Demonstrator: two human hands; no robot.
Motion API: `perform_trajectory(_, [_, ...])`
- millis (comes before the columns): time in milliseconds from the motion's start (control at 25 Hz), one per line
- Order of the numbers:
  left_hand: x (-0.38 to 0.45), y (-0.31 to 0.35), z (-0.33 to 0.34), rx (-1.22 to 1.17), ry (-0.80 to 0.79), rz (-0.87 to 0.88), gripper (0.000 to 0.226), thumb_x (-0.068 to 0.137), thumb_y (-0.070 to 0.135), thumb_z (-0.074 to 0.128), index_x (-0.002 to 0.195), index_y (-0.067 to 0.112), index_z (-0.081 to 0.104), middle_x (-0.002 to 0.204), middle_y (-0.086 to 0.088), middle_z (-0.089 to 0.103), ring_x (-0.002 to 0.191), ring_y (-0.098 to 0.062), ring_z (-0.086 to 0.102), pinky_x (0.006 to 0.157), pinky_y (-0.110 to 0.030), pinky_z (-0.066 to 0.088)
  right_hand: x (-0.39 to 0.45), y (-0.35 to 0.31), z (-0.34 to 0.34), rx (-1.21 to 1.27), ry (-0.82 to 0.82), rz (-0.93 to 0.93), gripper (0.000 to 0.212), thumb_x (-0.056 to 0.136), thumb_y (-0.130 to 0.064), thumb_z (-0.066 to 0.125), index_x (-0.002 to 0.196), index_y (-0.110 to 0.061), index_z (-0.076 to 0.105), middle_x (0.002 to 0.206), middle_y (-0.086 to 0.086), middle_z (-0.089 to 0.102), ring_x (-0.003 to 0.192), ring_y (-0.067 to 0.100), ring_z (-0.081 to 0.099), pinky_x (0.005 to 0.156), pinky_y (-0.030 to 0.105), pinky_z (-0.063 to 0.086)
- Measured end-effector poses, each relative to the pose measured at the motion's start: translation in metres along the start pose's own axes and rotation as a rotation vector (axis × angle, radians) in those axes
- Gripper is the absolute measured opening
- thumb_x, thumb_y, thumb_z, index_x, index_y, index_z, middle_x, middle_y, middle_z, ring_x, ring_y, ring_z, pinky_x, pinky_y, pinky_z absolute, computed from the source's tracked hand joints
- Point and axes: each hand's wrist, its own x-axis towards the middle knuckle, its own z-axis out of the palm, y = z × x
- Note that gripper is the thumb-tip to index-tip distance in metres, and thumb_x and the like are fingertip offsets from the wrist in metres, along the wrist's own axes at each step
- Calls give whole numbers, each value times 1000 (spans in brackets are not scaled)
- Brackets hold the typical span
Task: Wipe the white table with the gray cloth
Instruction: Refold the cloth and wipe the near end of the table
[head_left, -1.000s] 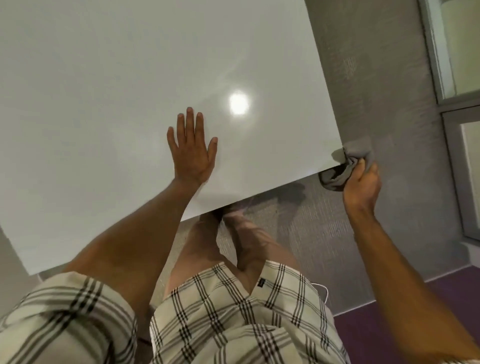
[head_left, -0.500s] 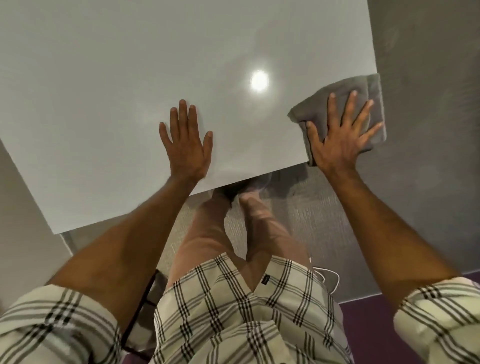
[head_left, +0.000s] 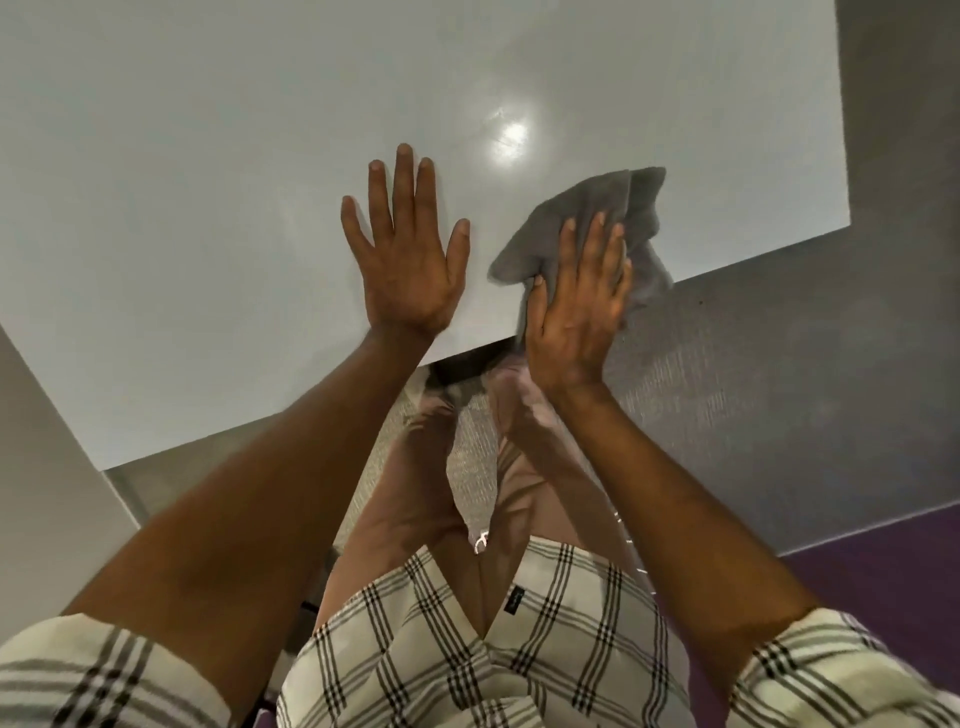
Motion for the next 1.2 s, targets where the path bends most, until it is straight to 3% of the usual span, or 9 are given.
perform_trajectory(160, [1, -3, -2, -29, -66, 12, 72, 109, 61, 7, 169, 21, 12, 177, -5, 10, 164, -30, 9, 130, -60, 11, -66, -47, 19, -9, -95, -213, 66, 112, -48, 12, 168, -13, 13, 175, 16, 17, 163, 34, 16, 132, 54, 15])
perform_trajectory(280, [-1, -7, -1, -60, -46, 26, 71, 109, 60, 9, 168, 21, 14, 177, -6, 10, 164, -31, 9, 130, -60, 11, -68, -22, 21, 18, -98, -375, 64, 111, -41, 31, 167, -14, 17, 175, 15, 21, 163, 32, 17, 132, 52, 13])
perform_trajectory(360, [-3, -6, -1, -71, -35, 42, 70, 110, 58, 14, 168, 19, 15, 177, -7, 11, 163, -32, 10, 129, -61, 12, -53, 12, 13, 50, -49, -303, 64, 109, -38, 39, 167, -15, 21, 175, 14, 19, 164, 30, 14, 133, 51, 12])
perform_trajectory(560, [-2, -7, -7, -95, -75, 65, 70, 108, 53, 28, 167, 16, 20, 177, -8, 11, 164, -31, 9, 129, -60, 9, 14, 61, -11, 47, 41, 16, 62, 113, -41, 22, 168, -12, 21, 175, 17, 15, 163, 36, 11, 130, 59, 15])
perform_trajectory(680, [-8, -28, -12, -149, -95, 121, 71, 106, 51, 38, 165, 13, 28, 175, -9, 18, 162, -31, 15, 129, -59, 14, 41, 33, -13, 8, 45, 85, 66, 110, -40, 24, 167, -8, 19, 175, 20, 14, 163, 39, 11, 132, 56, 13])
perform_trajectory(960, [-56, -119, -17, -41, -114, -82, 73, 108, 56, 32, 168, 17, 18, 177, -9, 7, 164, -30, 6, 131, -57, 6, 85, -58, -11, -90, 18, -19, 66, 113, -40, 25, 167, -4, 13, 174, 24, 9, 163, 41, 7, 133, 54, 10])
perform_trajectory(1080, [-64, -128, -15, -46, -83, -69, 71, 108, 54, 31, 166, 14, 23, 176, -10, 14, 163, -31, 13, 131, -57, 12, 98, -124, 1, -83, 19, -192, 66, 112, -42, 24, 167, -5, 17, 174, 23, 13, 163, 40, 11, 132, 53, 14])
perform_trajectory(1200, [-67, -129, -21, -237, -72, -99, 66, 109, 47, 36, 165, 12, 28, 174, -10, 21, 163, -28, 17, 133, -52, 11, 66, -149, 14, -32, -12, -465, 65, 111, -41, 28, 166, -7, 24, 174, 19, 20, 162, 36, 17, 132, 51, 18])
